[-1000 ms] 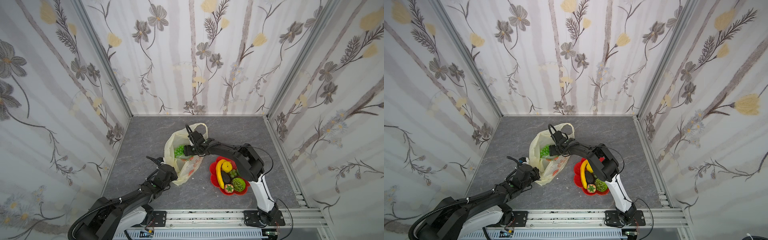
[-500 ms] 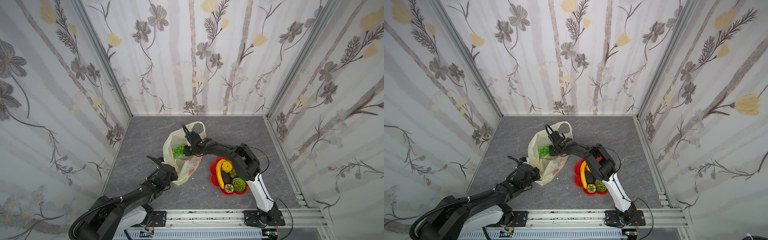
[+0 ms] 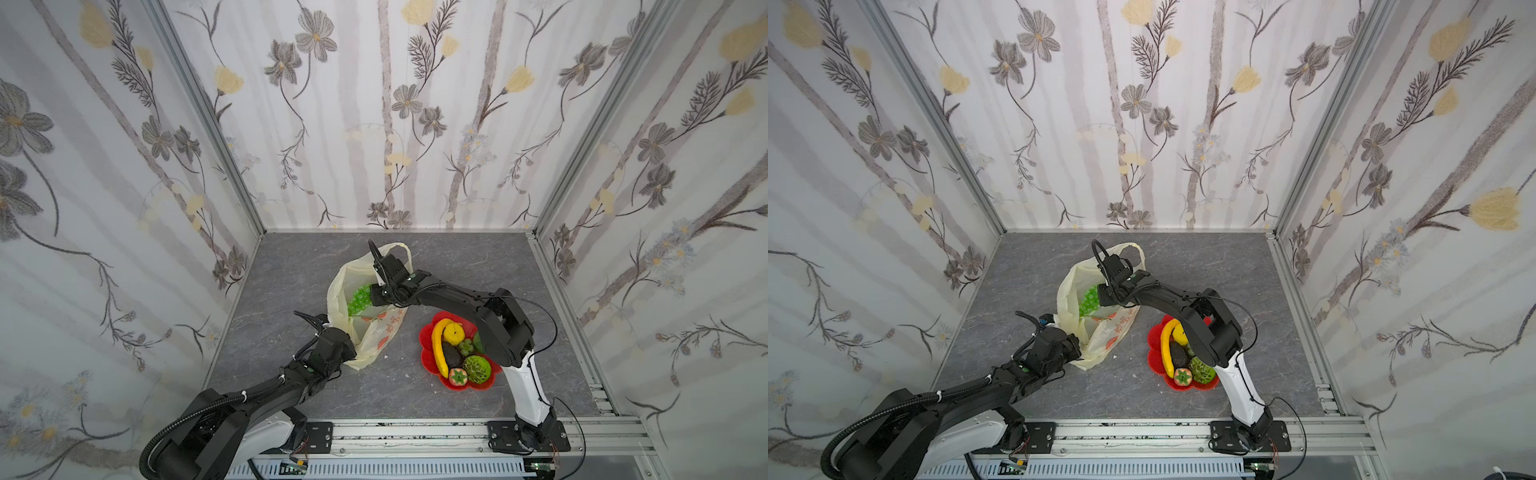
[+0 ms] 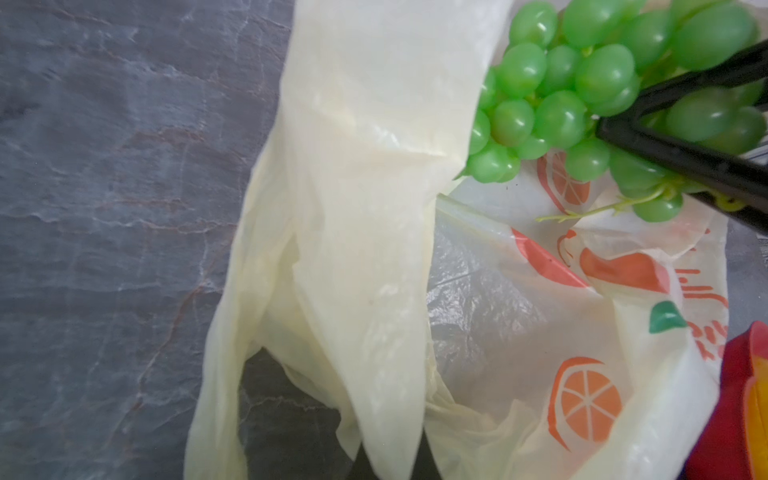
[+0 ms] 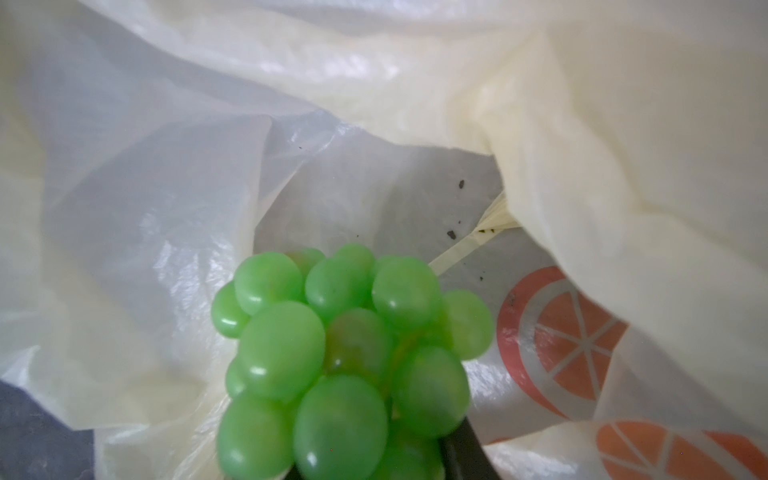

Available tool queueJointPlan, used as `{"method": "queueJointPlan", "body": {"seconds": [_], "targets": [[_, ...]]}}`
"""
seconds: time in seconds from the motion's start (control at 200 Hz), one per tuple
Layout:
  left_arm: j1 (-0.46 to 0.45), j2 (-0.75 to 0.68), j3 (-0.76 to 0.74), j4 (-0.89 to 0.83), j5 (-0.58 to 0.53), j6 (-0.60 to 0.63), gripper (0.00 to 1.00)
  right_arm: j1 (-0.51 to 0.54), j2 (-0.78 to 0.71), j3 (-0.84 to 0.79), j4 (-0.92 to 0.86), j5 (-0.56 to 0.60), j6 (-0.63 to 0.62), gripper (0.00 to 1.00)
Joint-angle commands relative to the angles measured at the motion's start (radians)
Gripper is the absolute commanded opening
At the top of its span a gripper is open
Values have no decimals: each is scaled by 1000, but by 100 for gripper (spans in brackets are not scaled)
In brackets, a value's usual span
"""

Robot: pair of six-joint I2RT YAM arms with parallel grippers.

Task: Take the fake fruits out of the plastic bag
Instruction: 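Close the right gripper on the green grapes bunch, then lift the grapes out of the bag and carry them over the plate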

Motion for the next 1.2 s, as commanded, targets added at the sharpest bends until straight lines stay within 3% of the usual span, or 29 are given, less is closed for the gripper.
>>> {"method": "queueJointPlan", "body": {"seconds": [0.0,0.57,0.804,1.194], "targets": [[-1,22,24,21,-28,17,0,1,-58,-23,24,19,-12,27],[16,136,187,-24,-105,186,0,-72,-567,-353,2,46,-14,27],[19,117,165,-12,-123,234,0,-99,-791,-465,-120,134,-24,27],[20,143,136,57,-114,251,0,-114,-1004,-610,-285,188,29,26]]}}
